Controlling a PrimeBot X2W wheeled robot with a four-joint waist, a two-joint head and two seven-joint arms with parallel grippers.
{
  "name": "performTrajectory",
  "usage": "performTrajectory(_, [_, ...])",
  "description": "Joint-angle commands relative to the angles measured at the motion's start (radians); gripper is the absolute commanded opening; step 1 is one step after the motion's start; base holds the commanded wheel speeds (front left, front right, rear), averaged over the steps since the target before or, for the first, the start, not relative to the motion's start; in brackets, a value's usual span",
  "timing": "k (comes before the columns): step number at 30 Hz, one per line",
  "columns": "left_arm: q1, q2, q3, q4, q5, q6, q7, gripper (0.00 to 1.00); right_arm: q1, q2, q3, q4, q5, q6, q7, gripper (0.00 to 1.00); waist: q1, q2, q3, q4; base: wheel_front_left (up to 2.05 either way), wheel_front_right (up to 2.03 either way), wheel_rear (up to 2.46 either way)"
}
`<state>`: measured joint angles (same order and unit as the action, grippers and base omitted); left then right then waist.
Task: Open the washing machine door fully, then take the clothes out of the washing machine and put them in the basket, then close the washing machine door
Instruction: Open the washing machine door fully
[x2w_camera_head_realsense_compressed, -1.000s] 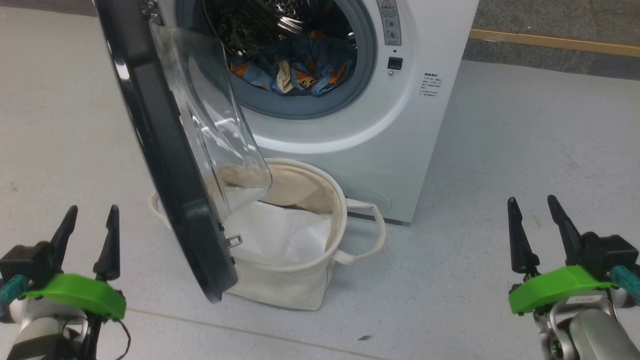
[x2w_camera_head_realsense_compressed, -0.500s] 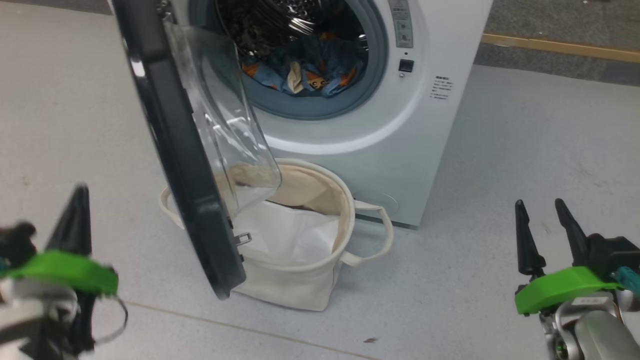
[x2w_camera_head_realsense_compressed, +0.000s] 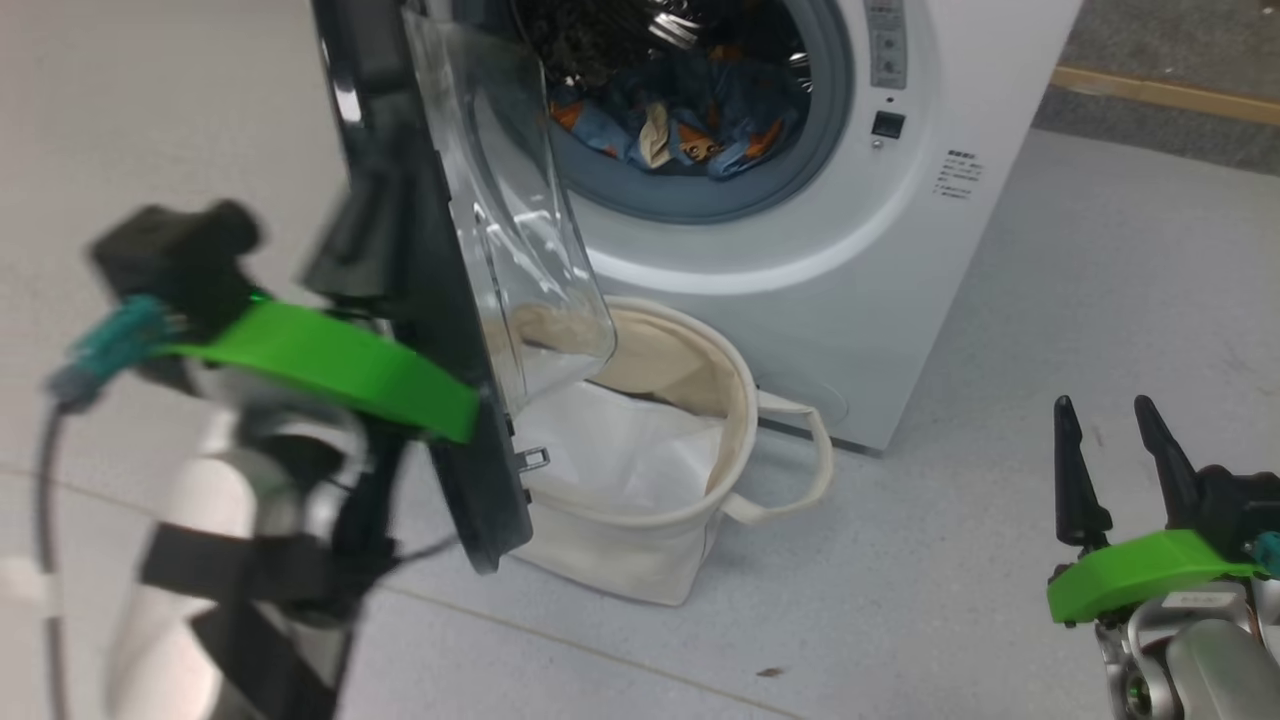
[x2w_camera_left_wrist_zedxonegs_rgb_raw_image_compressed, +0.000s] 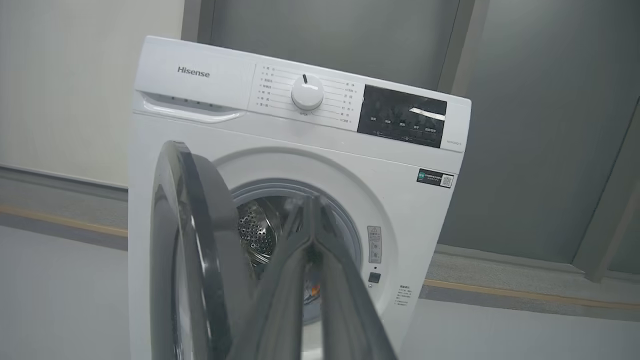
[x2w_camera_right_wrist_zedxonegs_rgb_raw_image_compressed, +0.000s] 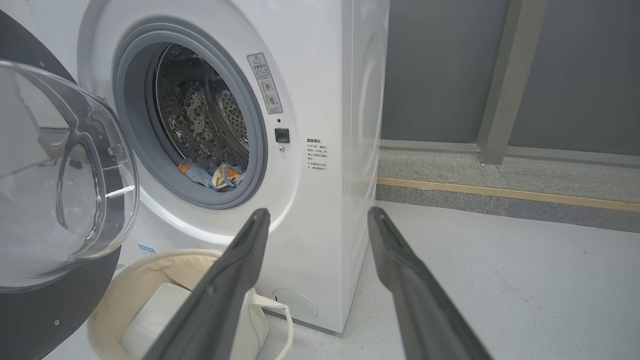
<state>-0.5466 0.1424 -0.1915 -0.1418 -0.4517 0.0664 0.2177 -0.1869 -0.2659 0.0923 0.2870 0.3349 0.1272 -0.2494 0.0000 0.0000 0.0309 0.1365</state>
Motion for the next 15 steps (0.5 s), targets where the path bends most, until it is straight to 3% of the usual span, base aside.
performTrajectory(1, [-0.024,-0.01,-0.004,-0.059,0.013,0.033,0.05,0.0,-0.021,-0.024,0.014,-0.031,-0.001,0.003,-0.012,1.0,0.0,0.0,0.017,0.012,0.0,0.0,0.0])
performTrajectory(8, [0.074,-0.078,-0.12,-0.013,0.015,0.153,0.079,0.0,-0.042,-0.023,0.016,-0.036,-0.003,0.003,-0.012,1.0,0.0,0.0,0.052,0.031,0.0,0.0,0.0])
performTrajectory(15, [0.113,-0.091,-0.251,0.041,-0.029,0.192,0.047,0.0,-0.056,-0.026,0.017,-0.041,-0.004,0.003,-0.012,1.0,0.0,0.0,0.079,0.051,0.0,0.0,0.0])
